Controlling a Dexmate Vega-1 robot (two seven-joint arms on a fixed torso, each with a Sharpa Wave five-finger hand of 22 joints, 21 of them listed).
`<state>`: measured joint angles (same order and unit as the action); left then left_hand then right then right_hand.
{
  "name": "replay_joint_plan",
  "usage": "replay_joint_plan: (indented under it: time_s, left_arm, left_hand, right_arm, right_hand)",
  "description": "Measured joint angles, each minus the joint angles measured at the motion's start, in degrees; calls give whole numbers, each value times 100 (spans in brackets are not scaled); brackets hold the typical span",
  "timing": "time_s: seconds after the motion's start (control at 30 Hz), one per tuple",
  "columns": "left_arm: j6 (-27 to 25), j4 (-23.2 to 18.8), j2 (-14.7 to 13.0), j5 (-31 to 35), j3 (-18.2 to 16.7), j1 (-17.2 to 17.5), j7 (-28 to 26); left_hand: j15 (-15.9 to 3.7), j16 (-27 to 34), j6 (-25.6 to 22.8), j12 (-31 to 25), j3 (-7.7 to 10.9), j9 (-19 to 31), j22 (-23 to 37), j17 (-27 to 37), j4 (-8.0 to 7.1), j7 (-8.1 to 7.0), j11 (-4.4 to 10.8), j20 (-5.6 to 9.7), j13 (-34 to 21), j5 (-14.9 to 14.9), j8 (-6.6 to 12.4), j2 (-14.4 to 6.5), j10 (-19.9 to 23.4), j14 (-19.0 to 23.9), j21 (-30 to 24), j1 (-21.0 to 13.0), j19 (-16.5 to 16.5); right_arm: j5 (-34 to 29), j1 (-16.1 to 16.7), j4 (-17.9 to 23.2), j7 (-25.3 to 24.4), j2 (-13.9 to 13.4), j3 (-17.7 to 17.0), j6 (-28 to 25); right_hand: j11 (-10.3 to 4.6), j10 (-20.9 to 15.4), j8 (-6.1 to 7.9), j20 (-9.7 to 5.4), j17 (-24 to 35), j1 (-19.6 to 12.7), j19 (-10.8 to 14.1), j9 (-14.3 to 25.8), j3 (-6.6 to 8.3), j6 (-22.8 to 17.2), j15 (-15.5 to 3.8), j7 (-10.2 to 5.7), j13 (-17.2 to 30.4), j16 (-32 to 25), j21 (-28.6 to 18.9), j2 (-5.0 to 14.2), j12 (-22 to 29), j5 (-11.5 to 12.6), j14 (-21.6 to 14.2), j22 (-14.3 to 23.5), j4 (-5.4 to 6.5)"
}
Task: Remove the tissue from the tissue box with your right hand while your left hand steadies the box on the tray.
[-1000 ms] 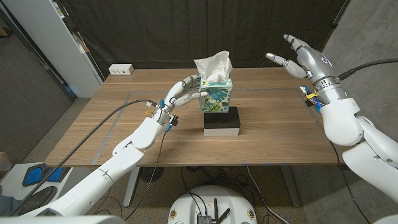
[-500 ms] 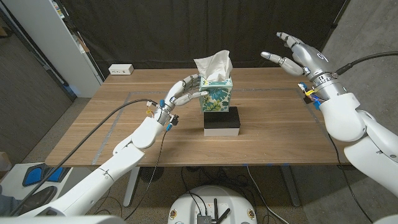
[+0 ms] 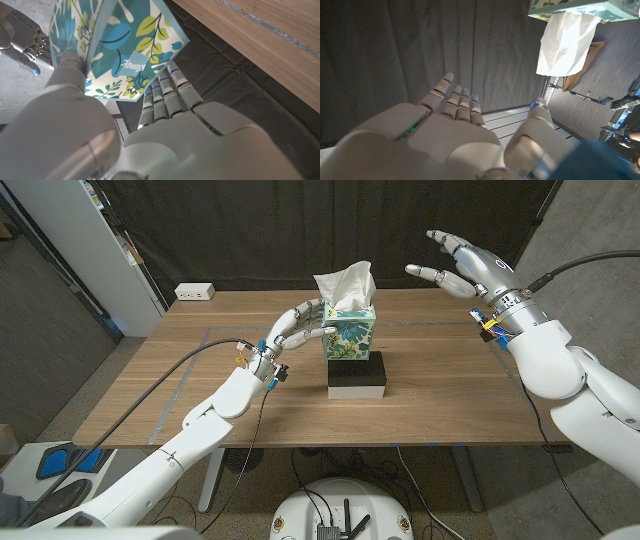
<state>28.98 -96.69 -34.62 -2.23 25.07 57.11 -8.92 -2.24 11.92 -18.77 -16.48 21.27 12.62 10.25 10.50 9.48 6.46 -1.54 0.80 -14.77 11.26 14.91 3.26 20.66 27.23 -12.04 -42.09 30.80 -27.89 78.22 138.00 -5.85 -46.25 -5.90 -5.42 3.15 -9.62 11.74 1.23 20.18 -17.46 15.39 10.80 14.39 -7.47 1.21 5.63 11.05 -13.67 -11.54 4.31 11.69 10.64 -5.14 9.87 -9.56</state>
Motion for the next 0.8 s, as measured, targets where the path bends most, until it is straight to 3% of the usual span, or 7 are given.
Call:
replay_joint_plan:
  time_s: [0.2, 0.27, 0.8]
  left_arm:
    - [-31, -36, -13, 13, 0, 8, 0]
    - [-45, -53, -19, 21, 0, 19, -2]
    - [-79, -137, -35, 59, -12, 68, -32]
  left_hand:
    - [3, 0, 0, 18, -1, 0, 4, 0, 0, 1, 0, 0, -19, 0, 0, -1, 0, -3, 0, 1, 0]
    - [8, 0, 0, 18, -1, 0, 4, 2, 0, 1, 0, -1, -29, -1, 0, -2, 0, -7, 1, 2, -1]
    - [-2, -2, -10, 18, -17, 15, 3, 4, 2, 13, 2, -1, -28, -2, -7, -24, 3, 20, 1, 24, -1]
  right_arm:
    - [36, -132, 1, 138, -88, 51, 54]
    - [47, -200, 6, 203, -130, 86, 64]
    - [89, -627, 73, 525, -356, 393, 98]
  right_hand:
    - [0, 0, 0, 0, 0, -3, 0, 0, 0, 0, 0, 0, 0, 0, 0, -4, 0, 0, 0, 0, 0]
    - [0, 0, 0, 0, 0, -90, 0, 0, 0, 0, 0, 0, 0, 0, 0, -90, 0, 0, 0, 0, 0]
    - [-22, 22, 0, 0, 1, -158, 0, -1, 39, -31, 0, -31, 0, 0, 0, -22, 0, 0, 0, 0, -8]
